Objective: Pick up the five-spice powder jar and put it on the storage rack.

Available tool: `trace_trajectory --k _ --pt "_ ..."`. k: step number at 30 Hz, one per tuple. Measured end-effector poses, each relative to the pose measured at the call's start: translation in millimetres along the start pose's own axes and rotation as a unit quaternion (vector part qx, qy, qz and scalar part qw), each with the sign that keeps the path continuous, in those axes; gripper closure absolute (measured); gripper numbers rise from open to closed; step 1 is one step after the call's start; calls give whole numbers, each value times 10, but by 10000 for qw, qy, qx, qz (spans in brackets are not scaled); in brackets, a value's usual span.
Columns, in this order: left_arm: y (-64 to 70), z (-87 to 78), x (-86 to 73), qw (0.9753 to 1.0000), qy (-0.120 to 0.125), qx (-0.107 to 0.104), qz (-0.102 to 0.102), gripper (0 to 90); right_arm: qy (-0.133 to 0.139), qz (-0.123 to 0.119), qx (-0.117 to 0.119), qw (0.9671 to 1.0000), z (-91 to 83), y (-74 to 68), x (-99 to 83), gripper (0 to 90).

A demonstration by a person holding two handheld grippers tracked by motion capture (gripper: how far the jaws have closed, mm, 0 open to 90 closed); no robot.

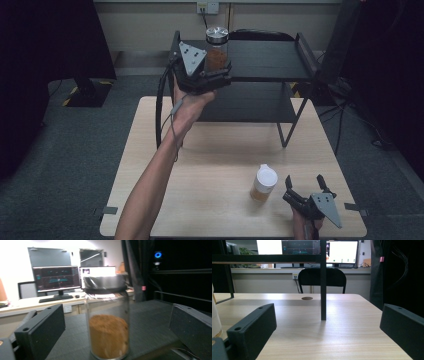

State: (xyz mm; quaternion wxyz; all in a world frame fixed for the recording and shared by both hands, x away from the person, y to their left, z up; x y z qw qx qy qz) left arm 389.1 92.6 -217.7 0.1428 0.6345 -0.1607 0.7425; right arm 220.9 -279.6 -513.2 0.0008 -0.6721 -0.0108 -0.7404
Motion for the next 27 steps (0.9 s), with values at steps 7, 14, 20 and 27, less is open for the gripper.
trace_trajectory --k 7,14,20,27 --pt "40 -221 -42 9998 97 -148 93 0 -1 -4 -23 10000 0 -4 0 0" --pt "39 -425 -137 9995 186 -263 26 0 1 -6 -42 10000 -1 -8 0 0" --pt "77 -619 -425 9998 139 -85 -121 0 0 -8 -43 10000 -1 -8 0 0" --pt "112 -839 -830 9995 -123 179 -237 0 1 -6 -40 10000 -1 -8 0 0"
Point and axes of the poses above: each handheld gripper's, and its own axes: z roughly forward along the jaws, x roughly out of its top, y roughly to its right, the point moved 7 cm from there along z, roughly forward along the jaws, and after that the axes turned 4 degrees about y, right-handed, at the moved point
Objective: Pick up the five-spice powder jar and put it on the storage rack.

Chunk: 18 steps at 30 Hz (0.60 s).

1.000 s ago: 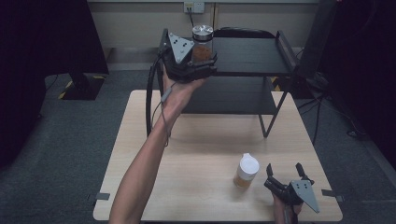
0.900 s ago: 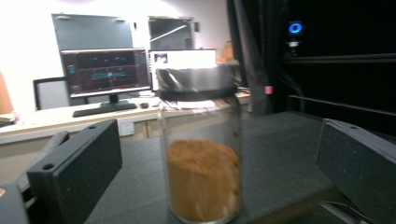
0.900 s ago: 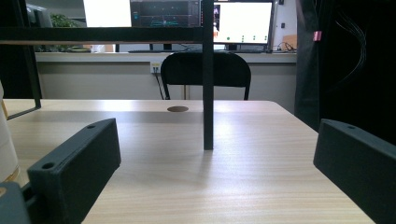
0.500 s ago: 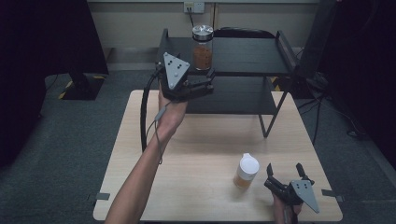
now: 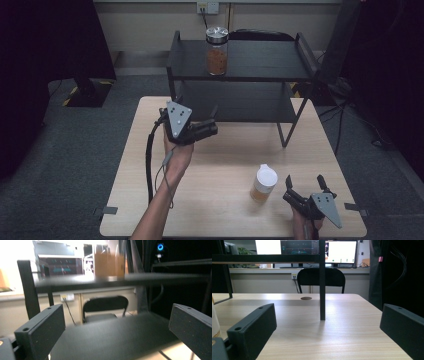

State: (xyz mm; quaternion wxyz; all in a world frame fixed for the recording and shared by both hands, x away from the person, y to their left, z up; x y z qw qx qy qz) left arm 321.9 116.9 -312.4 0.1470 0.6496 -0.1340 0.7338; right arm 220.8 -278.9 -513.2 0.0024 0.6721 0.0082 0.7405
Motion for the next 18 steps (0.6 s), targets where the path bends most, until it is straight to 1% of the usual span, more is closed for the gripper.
trace_trajectory --k 2,3,4,5,7,8,9,10,11,13,15,16,17,18 --pt "-13 -64 -100 10000 -63 -64 -40 0 0 -1 0 10000 0 0 0 0" --pt "-21 -105 -161 9998 -116 -160 -21 0 -1 0 0 10000 0 0 0 0" --pt "-18 -129 -198 9997 -142 -182 8 0 0 -1 0 10000 0 0 0 0" --pt "-8 -171 -257 9997 -170 -175 57 0 -1 -1 0 10000 0 0 0 0" --pt "4 -234 -340 9998 -129 -151 89 0 -1 0 0 10000 0 0 0 0" --pt "5 -315 -429 9999 -94 -131 29 0 -1 0 0 10000 0 0 0 0" --pt "5 -315 -429 9999 -94 -131 29 0 -1 0 0 10000 0 0 0 0" --pt "16 -390 -513 10000 -54 -71 28 0 0 0 0 10000 0 0 0 0" --pt "16 -390 -513 10000 -54 -71 28 0 0 0 0 10000 0 0 0 0" --pt "19 -455 -590 9999 -73 -14 76 0 1 0 -1 10000 0 0 0 0" --pt "-15 -510 -683 9998 -141 -143 68 0 1 0 0 10000 0 0 0 0" --pt "-21 -539 -729 9995 -271 -145 122 0 0 1 0 10000 -1 0 0 0" --pt "-14 -565 -770 9992 -352 -94 172 0 1 0 5 10000 -1 1 0 0" --pt "-14 -587 -808 9991 -368 -73 183 0 1 1 6 10000 -1 1 0 0"
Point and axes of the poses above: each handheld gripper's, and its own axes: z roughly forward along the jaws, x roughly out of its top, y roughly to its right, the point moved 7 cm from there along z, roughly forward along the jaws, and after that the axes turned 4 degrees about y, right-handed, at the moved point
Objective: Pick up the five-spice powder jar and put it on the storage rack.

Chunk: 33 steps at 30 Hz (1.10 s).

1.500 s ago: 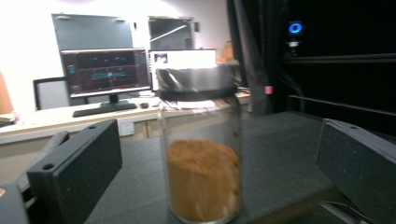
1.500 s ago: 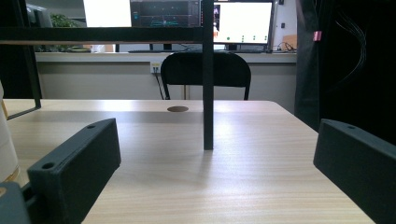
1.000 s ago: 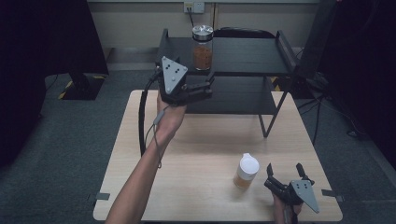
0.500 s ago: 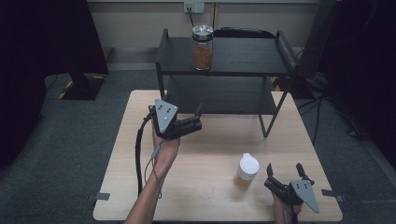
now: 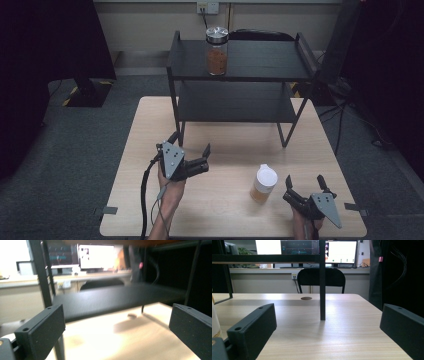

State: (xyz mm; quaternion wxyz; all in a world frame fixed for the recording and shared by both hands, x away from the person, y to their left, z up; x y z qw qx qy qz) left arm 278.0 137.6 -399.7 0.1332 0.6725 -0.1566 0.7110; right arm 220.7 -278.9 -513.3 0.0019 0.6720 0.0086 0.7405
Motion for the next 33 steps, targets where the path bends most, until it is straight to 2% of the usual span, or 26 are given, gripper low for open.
trace_trajectory --k 8,11,17,24,33 --pt "-39 -169 -409 9993 -50 186 -333 0 -1 0 -7 10000 0 -1 0 0" --pt "-13 -198 -563 9990 -125 373 -224 0 -1 -2 -10 10000 0 -1 0 0" --pt "50 -236 -825 9978 -251 538 -282 0 -2 -3 -19 10000 0 -4 0 0" --pt "82 -291 -992 9966 -222 702 -359 0 -2 -4 -30 10000 0 -6 0 0" --pt "57 -333 -1074 9959 -124 801 -407 0 -4 -5 -26 10000 0 -5 1 0"
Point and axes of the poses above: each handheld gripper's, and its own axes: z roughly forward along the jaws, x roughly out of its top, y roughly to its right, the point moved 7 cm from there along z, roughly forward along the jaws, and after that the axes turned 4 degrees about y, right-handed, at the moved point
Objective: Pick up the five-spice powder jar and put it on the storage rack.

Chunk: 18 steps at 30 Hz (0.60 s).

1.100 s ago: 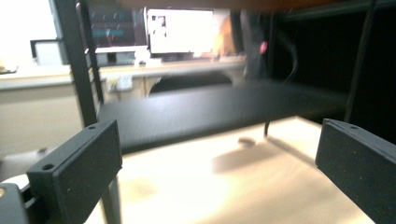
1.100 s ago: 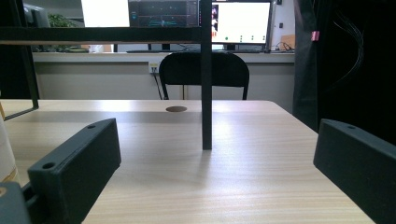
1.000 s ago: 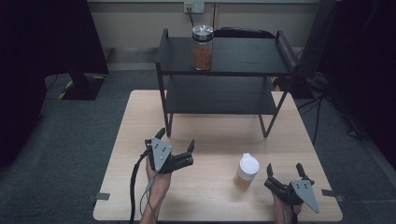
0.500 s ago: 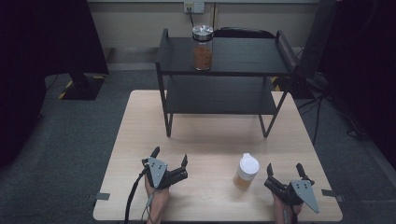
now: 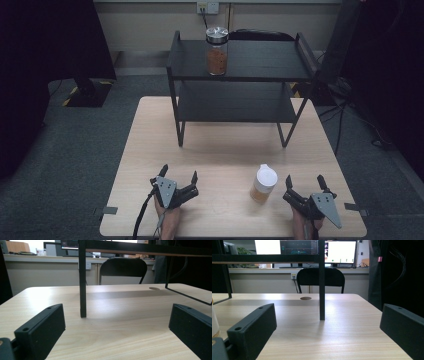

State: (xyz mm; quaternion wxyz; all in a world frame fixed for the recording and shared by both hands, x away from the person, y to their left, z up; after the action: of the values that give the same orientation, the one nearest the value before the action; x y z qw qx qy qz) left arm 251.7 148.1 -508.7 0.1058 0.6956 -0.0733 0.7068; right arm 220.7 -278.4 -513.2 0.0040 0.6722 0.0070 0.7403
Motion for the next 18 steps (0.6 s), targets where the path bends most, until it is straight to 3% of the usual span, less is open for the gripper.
trace_trajectory --k 6,9,11,13,18 --pt "20 -4 -6 9999 23 -35 107 0 1 0 -7 10000 0 -1 0 0" --pt "7 -34 -44 9998 213 8 16 0 1 1 -8 10000 -1 -1 -1 0" --pt "-4 -58 -70 9994 339 -92 51 0 1 1 -7 10000 -1 -1 -1 0" --pt "23 -56 -69 9992 328 -112 205 0 1 0 -7 10000 -1 -1 -1 0" --pt "35 -58 -71 9993 336 -41 187 0 2 1 -5 10000 -1 -1 -1 0"
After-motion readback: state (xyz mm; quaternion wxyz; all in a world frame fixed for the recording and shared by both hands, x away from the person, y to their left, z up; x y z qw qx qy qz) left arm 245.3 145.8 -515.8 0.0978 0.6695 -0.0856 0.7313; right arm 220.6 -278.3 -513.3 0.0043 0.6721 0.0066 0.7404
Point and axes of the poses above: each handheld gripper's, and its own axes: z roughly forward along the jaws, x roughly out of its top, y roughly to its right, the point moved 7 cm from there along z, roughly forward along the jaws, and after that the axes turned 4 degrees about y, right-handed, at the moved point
